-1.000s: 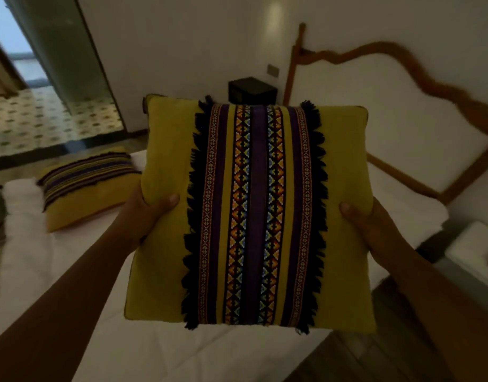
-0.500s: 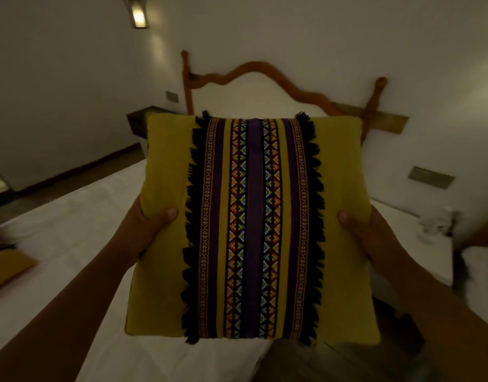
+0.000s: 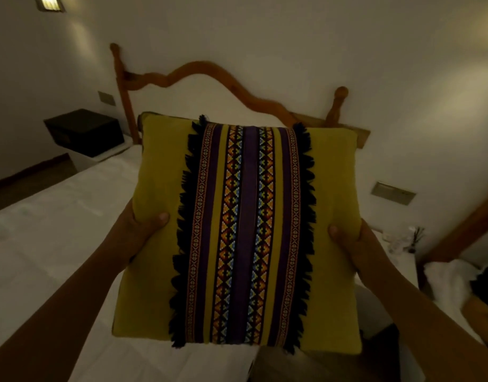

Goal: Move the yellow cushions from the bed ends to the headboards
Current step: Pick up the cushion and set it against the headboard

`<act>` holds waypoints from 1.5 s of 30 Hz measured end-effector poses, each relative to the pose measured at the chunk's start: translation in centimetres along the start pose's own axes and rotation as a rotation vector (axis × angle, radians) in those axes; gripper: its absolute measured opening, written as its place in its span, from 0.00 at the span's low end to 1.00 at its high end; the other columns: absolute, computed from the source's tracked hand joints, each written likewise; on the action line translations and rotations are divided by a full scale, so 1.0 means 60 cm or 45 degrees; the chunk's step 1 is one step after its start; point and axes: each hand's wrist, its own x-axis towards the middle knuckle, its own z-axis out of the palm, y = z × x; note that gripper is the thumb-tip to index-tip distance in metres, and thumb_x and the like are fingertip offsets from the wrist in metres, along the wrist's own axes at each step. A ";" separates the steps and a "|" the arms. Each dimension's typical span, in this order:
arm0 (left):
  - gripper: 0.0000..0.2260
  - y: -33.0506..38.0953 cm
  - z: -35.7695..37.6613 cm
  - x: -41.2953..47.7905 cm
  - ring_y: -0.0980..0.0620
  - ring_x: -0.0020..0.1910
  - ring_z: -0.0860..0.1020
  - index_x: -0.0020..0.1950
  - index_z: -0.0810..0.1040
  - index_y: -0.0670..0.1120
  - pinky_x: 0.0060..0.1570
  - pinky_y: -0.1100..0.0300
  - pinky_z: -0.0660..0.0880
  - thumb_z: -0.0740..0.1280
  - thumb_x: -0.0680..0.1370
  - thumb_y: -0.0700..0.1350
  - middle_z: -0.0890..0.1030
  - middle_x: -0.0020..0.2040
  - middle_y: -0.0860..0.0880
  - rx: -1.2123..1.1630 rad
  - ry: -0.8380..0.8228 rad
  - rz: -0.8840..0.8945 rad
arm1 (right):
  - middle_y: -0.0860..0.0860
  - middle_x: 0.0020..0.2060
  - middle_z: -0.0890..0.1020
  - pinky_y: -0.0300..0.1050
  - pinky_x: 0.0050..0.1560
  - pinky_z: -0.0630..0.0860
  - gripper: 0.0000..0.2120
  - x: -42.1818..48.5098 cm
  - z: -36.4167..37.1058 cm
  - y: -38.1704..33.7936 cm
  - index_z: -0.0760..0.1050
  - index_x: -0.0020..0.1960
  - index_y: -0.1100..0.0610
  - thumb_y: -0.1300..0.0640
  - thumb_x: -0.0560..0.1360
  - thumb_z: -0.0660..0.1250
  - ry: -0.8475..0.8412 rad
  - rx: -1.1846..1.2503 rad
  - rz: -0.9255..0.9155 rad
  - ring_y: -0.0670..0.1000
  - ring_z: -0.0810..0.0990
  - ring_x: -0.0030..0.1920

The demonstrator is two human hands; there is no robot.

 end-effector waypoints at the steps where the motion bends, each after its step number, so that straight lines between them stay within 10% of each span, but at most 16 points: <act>1: 0.34 -0.003 0.008 0.031 0.45 0.56 0.83 0.69 0.71 0.60 0.52 0.40 0.81 0.77 0.65 0.60 0.82 0.61 0.49 0.004 -0.015 -0.003 | 0.49 0.56 0.85 0.53 0.44 0.84 0.30 0.027 -0.001 0.002 0.74 0.66 0.45 0.43 0.66 0.76 0.011 -0.005 0.007 0.53 0.86 0.51; 26: 0.22 -0.023 0.279 0.484 0.54 0.49 0.85 0.59 0.74 0.69 0.40 0.58 0.83 0.76 0.69 0.54 0.84 0.54 0.58 0.118 0.055 -0.158 | 0.53 0.59 0.82 0.58 0.50 0.83 0.38 0.548 -0.177 0.090 0.69 0.71 0.51 0.44 0.65 0.77 -0.032 0.071 0.183 0.57 0.84 0.55; 33: 0.31 -0.050 0.370 0.567 0.52 0.51 0.85 0.63 0.75 0.63 0.44 0.53 0.83 0.79 0.61 0.57 0.84 0.56 0.55 0.114 0.070 -0.304 | 0.51 0.53 0.86 0.45 0.39 0.83 0.26 0.659 -0.239 0.144 0.76 0.65 0.50 0.49 0.68 0.76 -0.169 0.124 0.275 0.52 0.87 0.48; 45: 0.33 -0.142 0.358 0.787 0.41 0.57 0.82 0.71 0.71 0.51 0.54 0.38 0.79 0.76 0.67 0.48 0.81 0.61 0.45 0.210 -0.087 -0.433 | 0.55 0.62 0.82 0.64 0.56 0.80 0.31 0.762 -0.163 0.234 0.68 0.73 0.51 0.53 0.72 0.74 -0.089 0.152 0.507 0.59 0.83 0.58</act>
